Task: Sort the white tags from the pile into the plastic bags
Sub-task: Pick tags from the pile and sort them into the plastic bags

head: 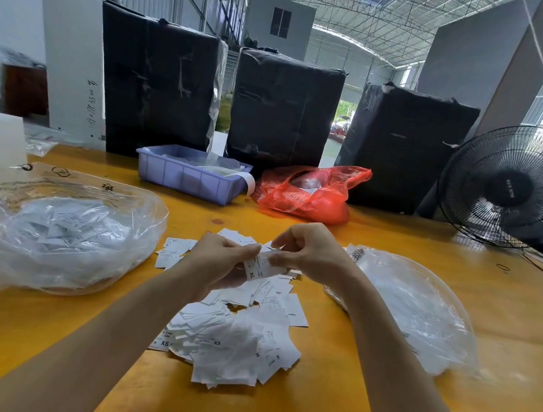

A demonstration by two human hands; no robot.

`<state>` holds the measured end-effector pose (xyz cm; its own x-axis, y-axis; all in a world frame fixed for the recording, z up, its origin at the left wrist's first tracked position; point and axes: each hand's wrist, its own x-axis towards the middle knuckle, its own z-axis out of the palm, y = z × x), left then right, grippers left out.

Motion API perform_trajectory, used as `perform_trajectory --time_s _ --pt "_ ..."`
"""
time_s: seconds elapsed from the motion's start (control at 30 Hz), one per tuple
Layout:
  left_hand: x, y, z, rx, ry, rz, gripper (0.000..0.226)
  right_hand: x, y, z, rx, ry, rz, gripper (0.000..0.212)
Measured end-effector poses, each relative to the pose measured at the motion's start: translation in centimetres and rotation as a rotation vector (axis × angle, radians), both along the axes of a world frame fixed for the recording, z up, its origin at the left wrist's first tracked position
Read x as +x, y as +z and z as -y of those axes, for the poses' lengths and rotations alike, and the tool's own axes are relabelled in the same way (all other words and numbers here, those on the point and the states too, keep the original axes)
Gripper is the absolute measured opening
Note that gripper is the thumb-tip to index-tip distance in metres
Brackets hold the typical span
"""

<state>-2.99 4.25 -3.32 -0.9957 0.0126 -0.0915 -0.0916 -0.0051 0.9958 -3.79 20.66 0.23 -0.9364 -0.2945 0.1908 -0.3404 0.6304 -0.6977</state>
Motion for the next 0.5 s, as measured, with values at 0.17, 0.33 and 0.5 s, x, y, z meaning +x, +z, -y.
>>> perform_trajectory --time_s 0.17,0.33,0.5 --pt "0.3 0.2 0.1 0.145 -0.051 0.042 0.022 -0.3 0.0 -0.1 0.012 -0.031 -0.029 0.002" --pt "0.2 0.2 0.2 0.173 -0.084 0.074 0.012 -0.6 0.3 -1.1 -0.088 -0.115 -0.05 0.014" --pt "0.1 0.0 0.5 0.185 -0.087 0.086 0.01 -0.6 0.8 -1.7 -0.18 -0.107 -0.094 0.011"
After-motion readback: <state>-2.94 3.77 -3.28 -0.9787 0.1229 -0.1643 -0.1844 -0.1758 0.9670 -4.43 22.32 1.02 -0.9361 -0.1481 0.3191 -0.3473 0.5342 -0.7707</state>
